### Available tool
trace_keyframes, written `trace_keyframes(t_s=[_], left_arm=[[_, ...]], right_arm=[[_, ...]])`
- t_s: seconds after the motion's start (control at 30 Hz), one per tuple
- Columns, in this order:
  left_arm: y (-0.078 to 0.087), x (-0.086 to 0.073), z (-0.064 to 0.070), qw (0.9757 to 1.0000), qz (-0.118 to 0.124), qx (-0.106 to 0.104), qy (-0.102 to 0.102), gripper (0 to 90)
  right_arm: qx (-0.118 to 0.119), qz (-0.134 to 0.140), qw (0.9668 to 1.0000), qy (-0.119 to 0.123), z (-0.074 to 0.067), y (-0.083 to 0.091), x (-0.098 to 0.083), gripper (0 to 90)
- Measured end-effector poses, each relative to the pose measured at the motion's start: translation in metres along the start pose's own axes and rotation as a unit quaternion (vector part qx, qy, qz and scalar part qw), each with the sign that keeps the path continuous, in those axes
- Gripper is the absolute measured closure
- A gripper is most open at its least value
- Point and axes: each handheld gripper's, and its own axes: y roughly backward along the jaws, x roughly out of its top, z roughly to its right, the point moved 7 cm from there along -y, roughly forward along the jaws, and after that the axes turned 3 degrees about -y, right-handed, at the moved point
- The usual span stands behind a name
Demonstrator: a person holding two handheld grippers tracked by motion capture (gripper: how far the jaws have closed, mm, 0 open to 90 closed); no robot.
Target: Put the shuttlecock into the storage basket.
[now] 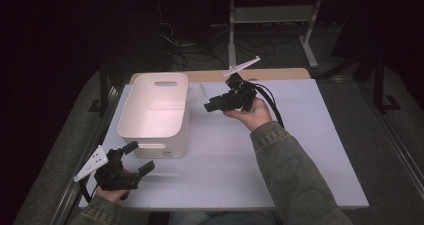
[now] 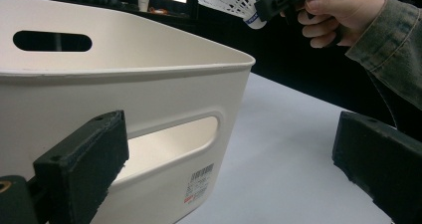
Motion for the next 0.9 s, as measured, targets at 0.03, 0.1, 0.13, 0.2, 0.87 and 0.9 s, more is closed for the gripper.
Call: trace_keyframes(t_s=[0.03, 0.1, 0.13, 0.2, 0.87, 0.9], left_arm=[[0.000, 0.000, 0.000, 1.0000, 0.002, 0.000, 0.002, 0.8], [0.000, 0.000, -0.001, 1.0000, -0.002, 0.001, -0.002, 0.8], [0.000, 0.000, 0.000, 1.0000, -0.001, 0.001, -0.001, 0.8], [0.001, 0.000, 0.000, 1.0000, -0.003, 0.002, -0.002, 0.8], [0.001, -0.001, -0.001, 1.0000, -0.005, 0.001, -0.005, 0.8], [0.001, -0.001, -0.001, 1.0000, -0.005, 0.001, -0.005, 0.8]], right_arm=[[0.001, 0.001, 1.0000, 0.005, -0.001, -0.001, 0.001, 63.7], [0.003, -0.001, 1.0000, 0.003, -0.004, -0.001, 0.002, 63.7], [0.003, -0.001, 1.0000, 0.005, -0.004, -0.002, 0.003, 63.7], [0.005, -0.001, 1.0000, 0.006, -0.007, -0.003, 0.004, 63.7], [0.025, -0.003, 0.9995, 0.020, -0.030, -0.021, 0.020, 63.7], [0.027, -0.004, 0.9994, 0.021, -0.031, -0.022, 0.021, 63.7]])
